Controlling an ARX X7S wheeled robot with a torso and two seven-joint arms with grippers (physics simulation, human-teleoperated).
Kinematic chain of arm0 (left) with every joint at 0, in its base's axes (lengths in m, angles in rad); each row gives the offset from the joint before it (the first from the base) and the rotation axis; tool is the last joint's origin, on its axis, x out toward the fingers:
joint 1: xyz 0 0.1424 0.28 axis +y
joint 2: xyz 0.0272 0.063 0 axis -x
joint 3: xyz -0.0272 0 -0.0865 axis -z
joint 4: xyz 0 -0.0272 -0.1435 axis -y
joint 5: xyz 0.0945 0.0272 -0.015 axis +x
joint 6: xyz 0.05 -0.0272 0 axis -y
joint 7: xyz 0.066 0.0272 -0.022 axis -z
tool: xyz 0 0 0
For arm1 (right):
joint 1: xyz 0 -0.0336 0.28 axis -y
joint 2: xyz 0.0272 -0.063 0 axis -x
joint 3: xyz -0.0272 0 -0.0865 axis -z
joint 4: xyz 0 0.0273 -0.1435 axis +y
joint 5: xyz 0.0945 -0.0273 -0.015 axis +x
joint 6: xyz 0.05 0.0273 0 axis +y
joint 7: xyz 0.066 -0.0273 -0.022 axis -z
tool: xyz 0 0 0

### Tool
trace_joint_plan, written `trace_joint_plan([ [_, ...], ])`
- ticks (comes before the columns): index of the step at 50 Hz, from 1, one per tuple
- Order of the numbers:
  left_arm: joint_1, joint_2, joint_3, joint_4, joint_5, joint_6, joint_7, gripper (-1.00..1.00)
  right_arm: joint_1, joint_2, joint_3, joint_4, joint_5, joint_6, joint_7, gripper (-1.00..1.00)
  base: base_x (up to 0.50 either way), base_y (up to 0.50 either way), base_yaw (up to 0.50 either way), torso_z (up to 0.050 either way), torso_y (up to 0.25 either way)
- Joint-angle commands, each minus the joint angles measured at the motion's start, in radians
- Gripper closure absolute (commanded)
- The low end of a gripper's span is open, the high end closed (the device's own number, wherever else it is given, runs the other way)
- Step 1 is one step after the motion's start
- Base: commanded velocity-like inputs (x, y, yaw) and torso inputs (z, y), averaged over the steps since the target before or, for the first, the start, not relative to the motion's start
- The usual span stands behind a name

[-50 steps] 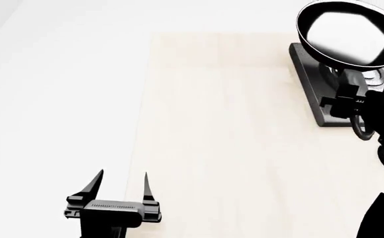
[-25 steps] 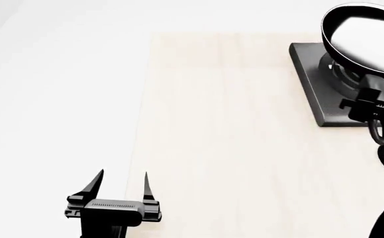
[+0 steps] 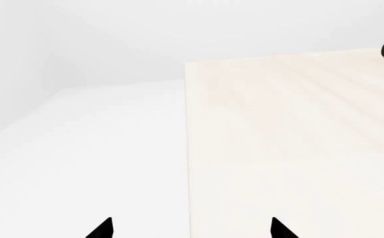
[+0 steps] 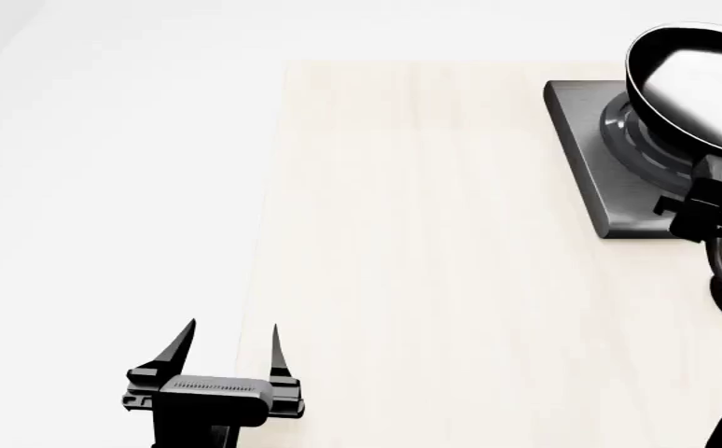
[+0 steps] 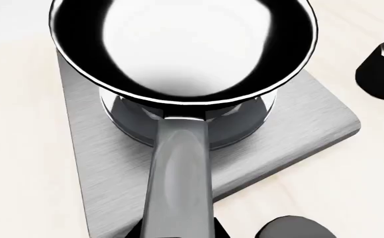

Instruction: Turn on the stove and put the frying pan on it.

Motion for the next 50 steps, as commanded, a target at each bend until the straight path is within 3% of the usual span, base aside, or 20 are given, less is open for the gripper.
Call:
trace_joint_plan([
  [1, 0.0, -0.001, 0.003, -0.001, 0.002, 0.001, -0.003, -1.0, 0.01, 0.003, 0.001, 0.011, 0.0, -0.036, 0.001, 1.0, 0.0, 0.0, 0.0, 0.0, 0.0],
  [50, -0.002, -0.009, 0.009, 0.003, -0.003, 0.003, -0.01, -1.0, -0.007, -0.011, 0.003, 0.071, 0.003, -0.088, 0.014, 1.0, 0.0, 0.0, 0.0, 0.001, 0.002],
])
